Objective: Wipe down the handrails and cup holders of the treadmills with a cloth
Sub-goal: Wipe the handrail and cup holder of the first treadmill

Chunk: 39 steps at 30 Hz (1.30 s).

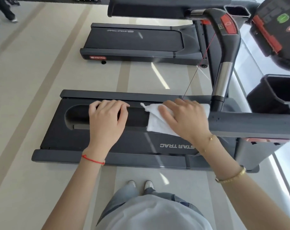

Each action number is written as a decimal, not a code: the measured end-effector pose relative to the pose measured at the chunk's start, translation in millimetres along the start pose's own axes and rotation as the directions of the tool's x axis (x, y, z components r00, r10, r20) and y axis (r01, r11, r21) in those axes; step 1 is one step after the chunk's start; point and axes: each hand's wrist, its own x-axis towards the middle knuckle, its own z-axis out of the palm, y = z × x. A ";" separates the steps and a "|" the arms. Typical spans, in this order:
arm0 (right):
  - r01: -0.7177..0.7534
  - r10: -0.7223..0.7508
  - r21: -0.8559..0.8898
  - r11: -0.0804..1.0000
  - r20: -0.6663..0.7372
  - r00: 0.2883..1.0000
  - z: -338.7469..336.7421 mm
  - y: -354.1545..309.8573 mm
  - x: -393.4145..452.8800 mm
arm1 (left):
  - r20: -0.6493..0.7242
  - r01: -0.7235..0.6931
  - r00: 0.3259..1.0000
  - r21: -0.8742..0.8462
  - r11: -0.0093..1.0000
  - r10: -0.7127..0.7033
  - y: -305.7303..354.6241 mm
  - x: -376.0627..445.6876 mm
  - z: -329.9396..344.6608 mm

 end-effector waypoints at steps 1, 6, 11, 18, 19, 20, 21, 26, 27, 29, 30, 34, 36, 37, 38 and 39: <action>0.019 -0.019 -0.003 1.000 0.036 0.999 0.2 -8.0 6.9 | -0.001 0.001 1.000 0.008 1.000 -0.001 0.4 -0.5 0.1; 0.192 -0.192 0.048 0.980 -0.007 0.981 4.4 -11.7 -5.1 | -0.020 -0.019 1.000 0.026 0.999 0.020 -0.9 -0.7 1.2; 0.079 -0.078 0.003 0.997 -0.110 0.991 1.1 29.2 -23.2 | -0.013 -0.034 0.999 0.009 0.999 0.034 -2.8 -0.9 1.2; 0.131 -0.128 0.054 0.990 -0.061 0.990 8.4 -35.8 1.4 | -0.008 -0.058 0.998 0.044 0.997 0.058 -4.0 -1.7 0.7; 0.161 -0.156 0.057 0.985 -0.074 0.985 9.8 -35.4 -3.2 | -0.003 -0.063 0.998 0.035 0.997 0.063 -4.7 -1.7 0.1; 0.197 -0.193 0.043 0.979 -0.084 0.978 10.0 -30.5 -9.1 | 0.001 -0.065 0.998 0.027 0.998 0.065 -5.0 -1.3 -0.3; 0.224 -0.221 0.021 0.974 -0.087 0.971 9.4 -21.8 -15.1 | 0.003 -0.065 0.998 0.019 0.998 0.065 -5.2 -1.1 -0.4; -0.045 0.044 -0.034 0.998 -0.041 0.998 -3.6 15.3 -10.3 | 0.001 -0.058 0.998 0.012 0.998 0.058 -5.0 -1.0 0.4; -0.061 0.061 -0.054 0.997 0.004 0.998 -4.6 9.7 -2.8 | 0.002 -0.055 0.998 0.019 0.998 0.055 -4.7 -0.9 0.7; 0.027 -0.023 -0.066 0.997 0.052 0.998 -3.2 -11.7 7.4 | -0.001 -0.049 0.999 0.044 0.998 0.049 -3.8 -1.0 1.6; 0.064 -0.061 -0.046 0.997 0.044 0.997 -0.9 -24.3 8.6 | -0.006 -0.051 0.999 0.057 0.997 0.052 -3.6 -0.9 2.2; 0.144 -0.143 0.017 0.989 -0.053 0.988 5.4 -31.1 -5.4 | -0.036 -0.061 0.997 0.059 0.996 0.063 -5.1 -1.4 2.5; 0.180 -0.179 0.003 0.984 -0.098 0.979 5.4 -9.9 -19.1 | -0.030 -0.060 0.998 0.037 0.998 0.061 -5.6 -1.5 2.8; 0.159 -0.159 -0.008 0.987 -0.108 0.981 4.4 1.6 -23.4 | -0.030 -0.057 0.998 0.031 0.998 0.057 -5.3 -1.4 2.8; 0.110 -0.110 -0.009 0.994 -0.117 0.987 3.5 10.9 -24.4 | -0.028 -0.055 0.998 0.030 0.998 0.055 -5.0 -1.2 2.7; 0.046 -0.047 -0.010 0.999 -0.129 0.991 3.4 15.5 -22.2 | -0.027 -0.053 0.998 0.031 0.998 0.054 -4.9 -1.2 2.7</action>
